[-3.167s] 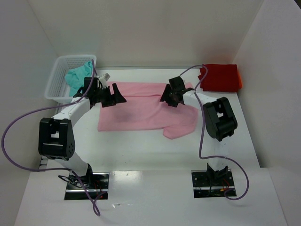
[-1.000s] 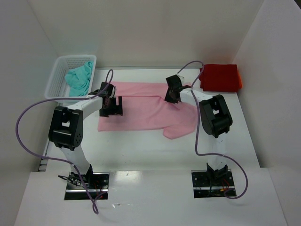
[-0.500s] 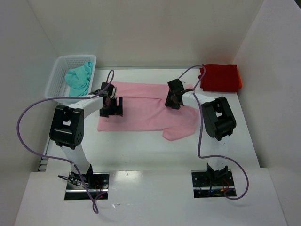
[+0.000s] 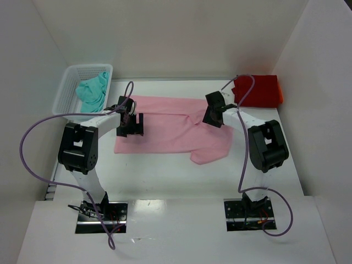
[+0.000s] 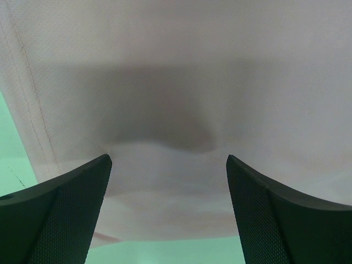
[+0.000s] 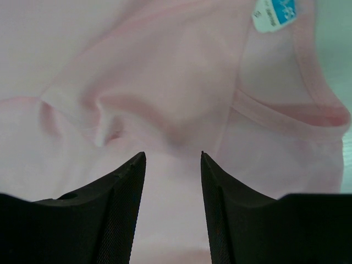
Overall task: Fold and stack the t-shirts
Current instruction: Fold the flattened tshirt in 1/3 of the way
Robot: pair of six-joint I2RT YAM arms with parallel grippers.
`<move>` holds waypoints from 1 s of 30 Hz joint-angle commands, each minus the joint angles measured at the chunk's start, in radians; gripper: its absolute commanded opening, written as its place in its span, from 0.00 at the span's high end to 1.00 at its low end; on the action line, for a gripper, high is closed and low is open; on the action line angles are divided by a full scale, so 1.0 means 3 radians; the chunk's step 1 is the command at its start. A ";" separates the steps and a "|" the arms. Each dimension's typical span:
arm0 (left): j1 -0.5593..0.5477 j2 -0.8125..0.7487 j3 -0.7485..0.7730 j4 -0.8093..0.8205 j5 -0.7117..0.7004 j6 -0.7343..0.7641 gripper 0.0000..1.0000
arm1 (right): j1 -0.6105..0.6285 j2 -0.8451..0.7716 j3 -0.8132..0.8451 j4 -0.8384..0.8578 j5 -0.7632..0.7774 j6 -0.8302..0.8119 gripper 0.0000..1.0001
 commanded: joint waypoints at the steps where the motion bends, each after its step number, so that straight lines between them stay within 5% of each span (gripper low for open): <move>1: -0.0013 0.0039 0.0107 -0.0018 -0.0007 0.0046 0.08 | -0.0032 -0.0069 -0.0141 -0.0153 0.0221 0.0097 0.49; 10: -0.0013 0.0039 0.0107 -0.0018 -0.0007 0.0046 0.08 | -0.0180 0.0008 -0.0325 -0.0005 0.0093 0.0158 0.50; 17: -0.0013 0.0069 0.0107 -0.0018 -0.0007 0.0046 0.08 | -0.0180 0.0090 -0.0325 0.0072 0.0063 0.0189 0.65; 22: -0.0013 0.0070 0.0107 -0.0018 -0.0007 0.0046 0.08 | -0.0180 0.0090 -0.0295 0.0139 0.0032 0.0189 0.66; 30: -0.0013 0.0136 0.0107 -0.0018 -0.0038 0.0046 0.08 | -0.0180 0.0121 -0.0295 0.0200 0.0063 0.0220 0.91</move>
